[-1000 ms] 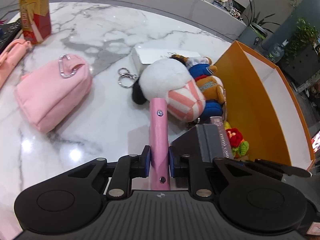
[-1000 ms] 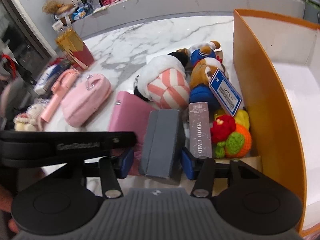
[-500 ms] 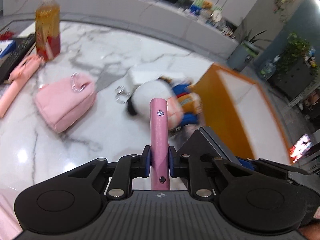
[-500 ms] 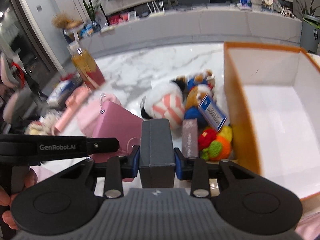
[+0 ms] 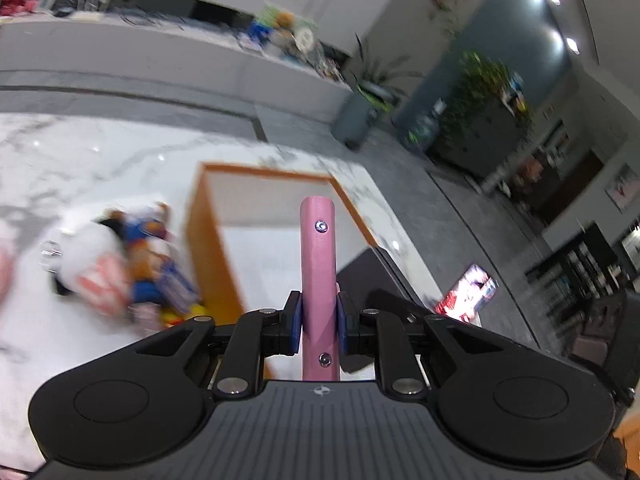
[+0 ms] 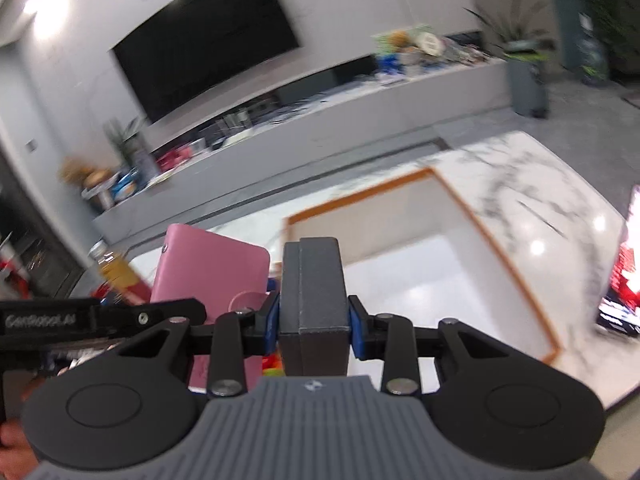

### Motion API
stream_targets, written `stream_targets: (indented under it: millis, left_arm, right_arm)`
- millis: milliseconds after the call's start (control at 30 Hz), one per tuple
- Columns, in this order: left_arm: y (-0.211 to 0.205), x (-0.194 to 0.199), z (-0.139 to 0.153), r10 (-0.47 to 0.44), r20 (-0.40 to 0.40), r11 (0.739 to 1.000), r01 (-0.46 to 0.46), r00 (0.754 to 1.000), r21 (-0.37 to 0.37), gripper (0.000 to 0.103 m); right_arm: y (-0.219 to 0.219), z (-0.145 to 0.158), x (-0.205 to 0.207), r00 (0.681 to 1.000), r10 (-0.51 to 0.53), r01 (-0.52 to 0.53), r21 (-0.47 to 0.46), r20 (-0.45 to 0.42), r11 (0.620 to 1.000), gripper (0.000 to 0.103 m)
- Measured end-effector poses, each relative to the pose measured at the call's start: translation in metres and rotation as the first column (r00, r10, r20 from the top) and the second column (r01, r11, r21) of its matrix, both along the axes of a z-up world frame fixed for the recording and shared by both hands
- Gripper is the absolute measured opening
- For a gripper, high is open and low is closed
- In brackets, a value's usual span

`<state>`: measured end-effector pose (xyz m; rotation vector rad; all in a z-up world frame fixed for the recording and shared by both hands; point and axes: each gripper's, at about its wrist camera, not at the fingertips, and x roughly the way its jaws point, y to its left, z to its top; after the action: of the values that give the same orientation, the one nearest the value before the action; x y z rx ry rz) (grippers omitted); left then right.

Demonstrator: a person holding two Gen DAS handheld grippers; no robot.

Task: Organize objects
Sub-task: 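Carry the pink wallet and grey book over the orange box with both tools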

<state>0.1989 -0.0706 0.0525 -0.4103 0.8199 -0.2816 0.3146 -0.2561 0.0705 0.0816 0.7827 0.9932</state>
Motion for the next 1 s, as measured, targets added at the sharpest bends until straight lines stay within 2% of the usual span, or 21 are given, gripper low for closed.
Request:
stream_targets:
  millis: [133, 300, 500, 633, 767, 1000]
  left_arm:
    - [-0.03, 0.02, -0.028, -0.012, -0.05, 0.998, 0.015, 0.999, 0.063, 0.02]
    - [-0.043, 0.03, -0.052, -0.007, -0.115, 0.99, 0.023, 0.993, 0.136, 0.02]
    - [-0.04, 0.026, -0.057, -0.01, -0.172, 0.975, 0.048, 0.985, 0.217, 0.02]
    - [-0.035, 0.023, -0.059, -0.027, -0.187, 0.975, 0.067, 0.982, 0.212, 0.021]
    - [-0.035, 0.02, -0.058, -0.029, -0.189, 0.959, 0.081, 0.981, 0.272, 0.02]
    - [-0.033, 0.02, -0.058, -0.031, -0.208, 0.955, 0.09, 0.978, 0.282, 0.02]
  right_arm:
    - [-0.009, -0.023, 0.027, 0.998, -0.048, 0.047, -0.028, -0.046, 0.999, 0.036]
    - [-0.002, -0.051, 0.038, 0.994, -0.043, 0.037, -0.065, -0.096, 0.997, 0.036]
    - [0.005, -0.069, 0.033, 0.988, -0.017, 0.0, -0.112, -0.153, 0.994, 0.036]
    - [0.006, -0.07, 0.02, 0.993, -0.004, -0.012, -0.137, -0.117, 0.99, 0.036]
    - [0.006, -0.072, 0.018, 0.982, 0.018, -0.044, -0.133, -0.188, 0.99, 0.036]
    - [0.006, -0.071, 0.01, 0.983, 0.025, -0.052, -0.14, -0.183, 0.989, 0.036]
